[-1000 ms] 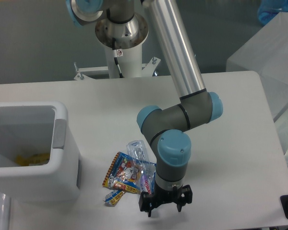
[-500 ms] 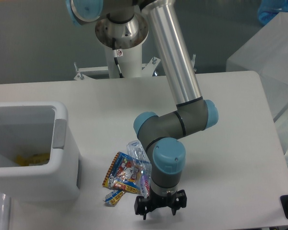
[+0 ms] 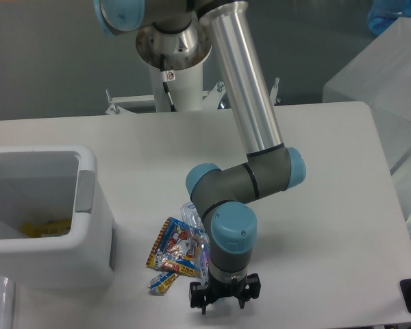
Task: Place the trash in the trash can
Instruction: 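Lower the gripper around the bottle's cap end and close it, then lift the clear plastic bottle up off the wrappers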
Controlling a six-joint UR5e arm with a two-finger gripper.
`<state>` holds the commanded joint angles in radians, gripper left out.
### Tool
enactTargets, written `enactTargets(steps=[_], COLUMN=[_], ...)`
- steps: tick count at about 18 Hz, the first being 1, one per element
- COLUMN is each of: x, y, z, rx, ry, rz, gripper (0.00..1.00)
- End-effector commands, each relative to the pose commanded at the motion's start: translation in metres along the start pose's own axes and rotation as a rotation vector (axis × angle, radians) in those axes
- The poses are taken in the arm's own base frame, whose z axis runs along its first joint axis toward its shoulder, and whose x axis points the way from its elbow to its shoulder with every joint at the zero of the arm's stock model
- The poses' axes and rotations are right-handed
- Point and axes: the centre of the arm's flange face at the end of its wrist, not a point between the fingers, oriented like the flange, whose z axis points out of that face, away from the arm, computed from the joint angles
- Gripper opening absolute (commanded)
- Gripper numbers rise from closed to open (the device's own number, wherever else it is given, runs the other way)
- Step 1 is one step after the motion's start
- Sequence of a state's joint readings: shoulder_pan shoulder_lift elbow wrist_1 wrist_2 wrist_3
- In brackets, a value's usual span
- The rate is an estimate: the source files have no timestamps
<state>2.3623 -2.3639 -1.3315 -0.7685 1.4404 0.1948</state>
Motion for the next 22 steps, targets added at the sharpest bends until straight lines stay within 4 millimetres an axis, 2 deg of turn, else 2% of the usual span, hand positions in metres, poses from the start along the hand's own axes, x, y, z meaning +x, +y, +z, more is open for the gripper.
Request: enactTargets(steps=[1,5,13,15,22], x=[-0.0009,-0.0012,0.0006,0.0066,0.0073], y=[0.0002,0.0005,0.0043,0.0052,0.0079], z=[0.0000,0.0001,0.0013,0.0018,0.0018], rx=[-0.002,-0.005,-0.012,-0.014,-0.019], ry=[-0.009,-0.024,-0.022,-0.020,-0.017], rz=[0.000,-0.003,-0.001,0.006,0.007], gripper=[0.85,0.72,0.62,0.56,0.38])
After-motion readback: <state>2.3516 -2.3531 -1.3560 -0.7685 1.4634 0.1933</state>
